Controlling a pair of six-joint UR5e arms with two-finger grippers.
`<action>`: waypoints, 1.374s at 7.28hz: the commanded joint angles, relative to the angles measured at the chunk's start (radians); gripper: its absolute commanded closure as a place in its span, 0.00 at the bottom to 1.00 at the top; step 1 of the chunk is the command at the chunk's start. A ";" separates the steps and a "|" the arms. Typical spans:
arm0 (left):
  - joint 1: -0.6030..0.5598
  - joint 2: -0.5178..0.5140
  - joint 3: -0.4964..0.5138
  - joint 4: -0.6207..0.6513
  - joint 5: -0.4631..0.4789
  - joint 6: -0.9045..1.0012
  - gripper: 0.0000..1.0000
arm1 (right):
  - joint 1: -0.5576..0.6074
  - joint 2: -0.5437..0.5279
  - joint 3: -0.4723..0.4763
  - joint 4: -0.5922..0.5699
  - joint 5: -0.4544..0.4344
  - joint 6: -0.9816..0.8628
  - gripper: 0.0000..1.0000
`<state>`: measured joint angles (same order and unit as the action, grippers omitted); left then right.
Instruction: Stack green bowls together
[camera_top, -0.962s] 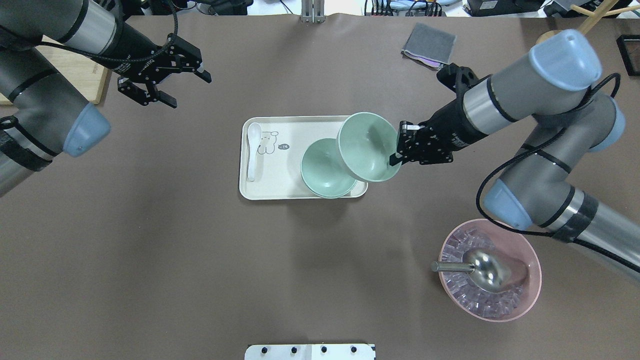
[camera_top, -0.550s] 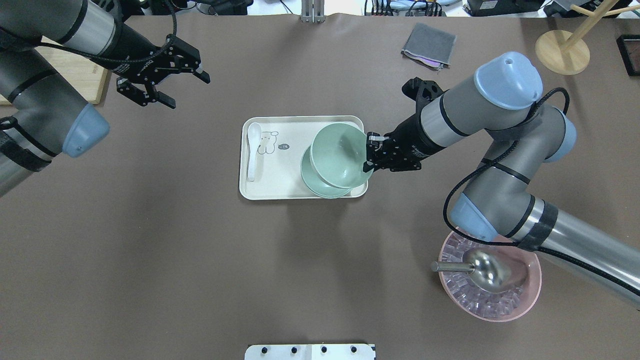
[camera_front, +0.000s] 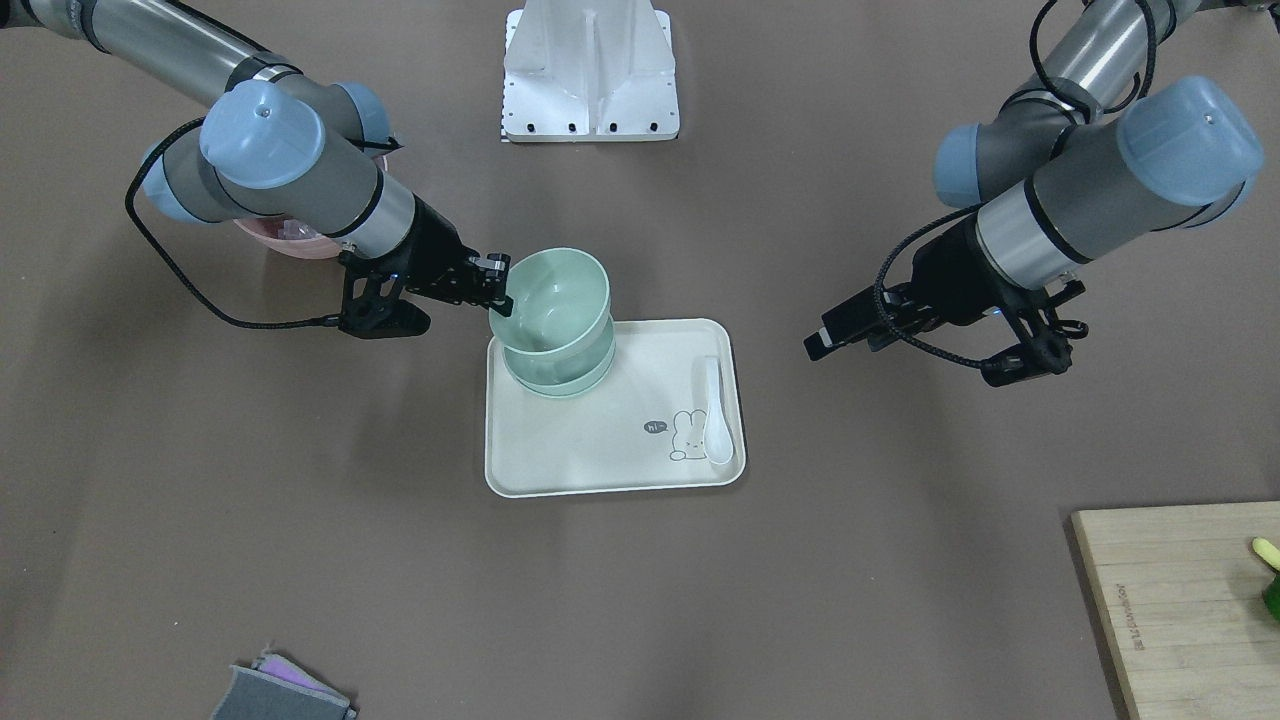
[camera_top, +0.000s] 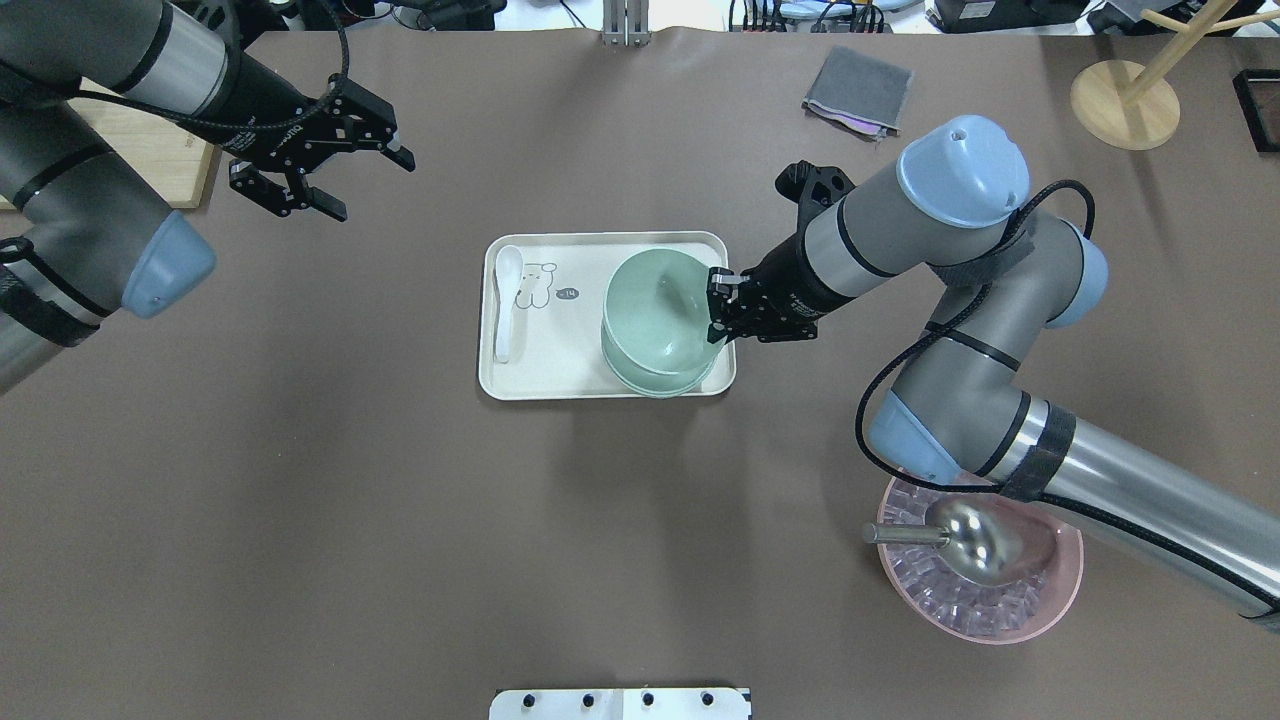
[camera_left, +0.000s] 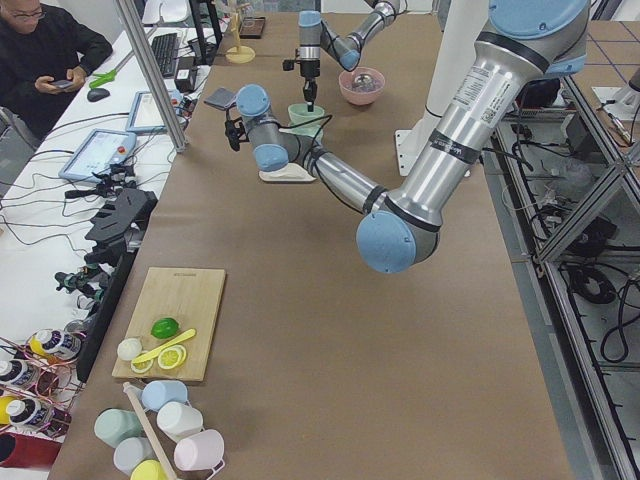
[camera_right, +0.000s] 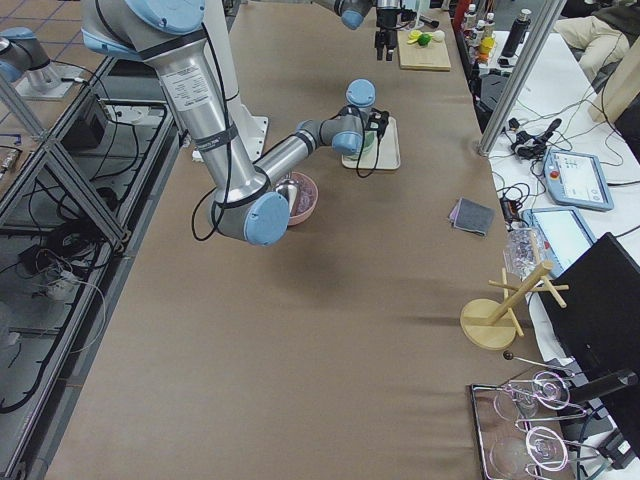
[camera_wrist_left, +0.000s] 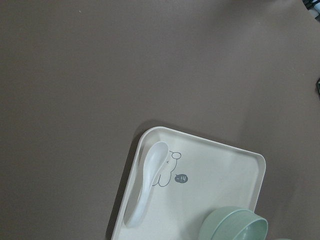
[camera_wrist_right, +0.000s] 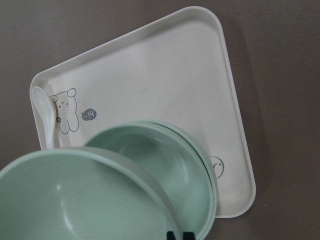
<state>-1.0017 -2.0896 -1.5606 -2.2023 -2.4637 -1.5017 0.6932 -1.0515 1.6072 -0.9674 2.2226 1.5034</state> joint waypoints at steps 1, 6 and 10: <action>0.000 0.000 0.001 -0.001 0.000 0.000 0.02 | -0.006 0.001 -0.018 -0.001 -0.003 -0.003 1.00; 0.000 0.000 0.001 0.001 0.003 0.000 0.02 | -0.041 0.011 -0.035 0.007 -0.124 -0.005 0.00; -0.026 0.019 -0.010 -0.001 0.014 0.001 0.02 | 0.111 0.013 -0.007 -0.064 -0.007 -0.011 0.00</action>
<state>-1.0122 -2.0808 -1.5656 -2.2023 -2.4526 -1.5014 0.7273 -1.0361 1.5857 -0.9850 2.1550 1.4998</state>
